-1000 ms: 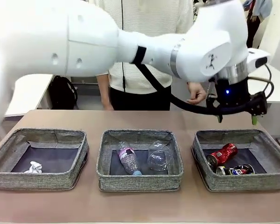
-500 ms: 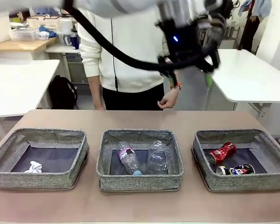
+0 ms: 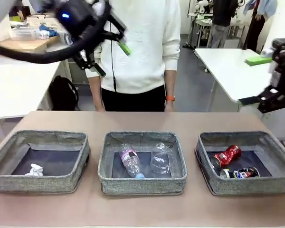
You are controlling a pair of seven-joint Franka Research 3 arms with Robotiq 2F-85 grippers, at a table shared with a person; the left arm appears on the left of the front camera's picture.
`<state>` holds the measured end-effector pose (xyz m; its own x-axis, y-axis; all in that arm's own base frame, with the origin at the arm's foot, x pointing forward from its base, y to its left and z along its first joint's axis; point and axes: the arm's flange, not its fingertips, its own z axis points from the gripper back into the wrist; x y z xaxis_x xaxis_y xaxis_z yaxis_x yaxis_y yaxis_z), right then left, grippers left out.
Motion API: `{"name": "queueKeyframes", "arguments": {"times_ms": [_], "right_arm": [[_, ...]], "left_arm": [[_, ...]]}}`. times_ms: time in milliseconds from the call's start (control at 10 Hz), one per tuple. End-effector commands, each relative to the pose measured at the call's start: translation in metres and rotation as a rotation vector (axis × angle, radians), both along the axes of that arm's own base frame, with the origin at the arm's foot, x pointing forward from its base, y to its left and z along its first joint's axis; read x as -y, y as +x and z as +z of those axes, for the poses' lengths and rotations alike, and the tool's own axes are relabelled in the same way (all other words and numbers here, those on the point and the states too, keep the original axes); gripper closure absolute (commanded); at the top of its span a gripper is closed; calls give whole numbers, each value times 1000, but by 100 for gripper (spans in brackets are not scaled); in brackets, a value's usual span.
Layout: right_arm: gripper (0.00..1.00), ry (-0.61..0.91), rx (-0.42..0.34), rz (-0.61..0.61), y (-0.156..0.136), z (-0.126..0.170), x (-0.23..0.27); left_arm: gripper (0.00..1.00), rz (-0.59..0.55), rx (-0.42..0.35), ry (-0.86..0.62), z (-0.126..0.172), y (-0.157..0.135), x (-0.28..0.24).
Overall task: Sort the waste into the appropriate baskets.
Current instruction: Place the picked waste into the Fabric basket indicated by the person.
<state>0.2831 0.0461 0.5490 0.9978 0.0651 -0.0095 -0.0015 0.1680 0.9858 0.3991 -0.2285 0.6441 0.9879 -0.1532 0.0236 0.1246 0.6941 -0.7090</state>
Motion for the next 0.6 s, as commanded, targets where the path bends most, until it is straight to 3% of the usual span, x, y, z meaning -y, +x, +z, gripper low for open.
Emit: {"name": "queueKeyframes", "arguments": {"times_ms": [0,300,500], "right_arm": [[0,-5,-34,-77,4,-15,-33],[0,2,-66,-99,21,-13,-25],[0,-31,-53,-137,27,-3,-7]], "left_arm": [[0,103,-75,-347,-28,-28,-79],[0,215,-35,-549,-47,-89,-171],[0,206,-88,-596,-79,-128,-221]]}}
